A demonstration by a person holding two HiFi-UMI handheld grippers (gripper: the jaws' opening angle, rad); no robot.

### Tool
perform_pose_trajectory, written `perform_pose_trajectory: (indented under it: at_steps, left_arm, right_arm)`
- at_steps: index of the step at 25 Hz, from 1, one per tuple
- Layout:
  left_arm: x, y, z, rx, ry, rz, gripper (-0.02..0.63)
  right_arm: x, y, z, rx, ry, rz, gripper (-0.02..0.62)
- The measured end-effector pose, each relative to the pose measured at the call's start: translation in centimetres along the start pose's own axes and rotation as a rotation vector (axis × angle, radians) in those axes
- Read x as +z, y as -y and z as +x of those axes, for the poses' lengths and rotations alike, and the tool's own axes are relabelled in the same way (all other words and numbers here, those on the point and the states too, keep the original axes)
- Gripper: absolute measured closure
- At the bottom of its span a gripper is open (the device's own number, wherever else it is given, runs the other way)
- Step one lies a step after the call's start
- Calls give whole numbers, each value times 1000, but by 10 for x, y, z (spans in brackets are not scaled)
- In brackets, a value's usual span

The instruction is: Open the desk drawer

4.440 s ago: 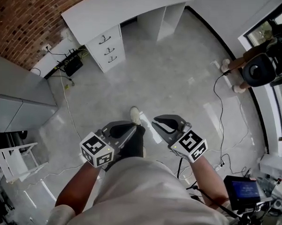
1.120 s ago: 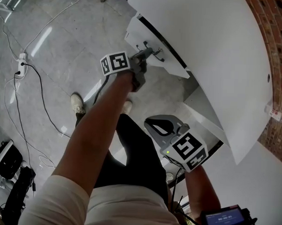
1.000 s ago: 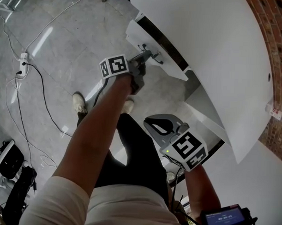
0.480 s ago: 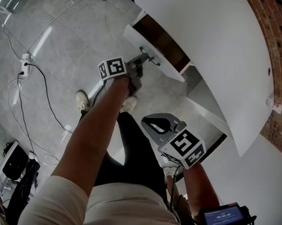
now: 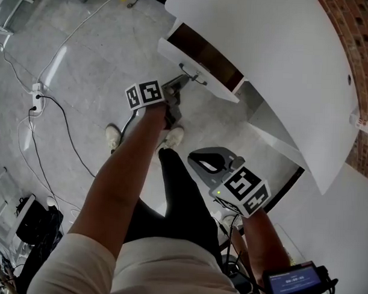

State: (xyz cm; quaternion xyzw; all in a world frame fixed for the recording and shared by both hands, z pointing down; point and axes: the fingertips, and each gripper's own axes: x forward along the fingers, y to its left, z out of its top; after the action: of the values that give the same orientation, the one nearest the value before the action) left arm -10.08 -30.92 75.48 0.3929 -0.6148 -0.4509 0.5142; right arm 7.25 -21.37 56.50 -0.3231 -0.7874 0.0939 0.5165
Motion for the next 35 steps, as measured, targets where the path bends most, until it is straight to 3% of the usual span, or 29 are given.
perform_pose_trajectory:
  at_steps: [3, 9, 13, 20, 27, 35]
  left_arm:
    - [-3, 2, -21, 27, -23, 11, 549]
    - [-10, 36, -74, 3, -101, 52, 563]
    - [-10, 74, -114, -20, -189, 136, 577]
    - [-4, 154, -189, -88, -261, 281, 601]
    - [-8, 236, -287, -135, -331, 527, 601]
    - [-31, 273, -323, -190, -431, 611, 601]
  right_arm:
    - [7, -14, 0, -12, 7, -3, 580]
    - [24, -32, -5, -59, 45, 1, 580]
    - [35, -46, -10, -101, 85, 29, 578]
    - [62, -82, -27, -166, 146, 30, 580]
    - [91, -147, -30, -237, 193, 20, 580]
    - [110, -159, -15, -225, 196, -18, 580]
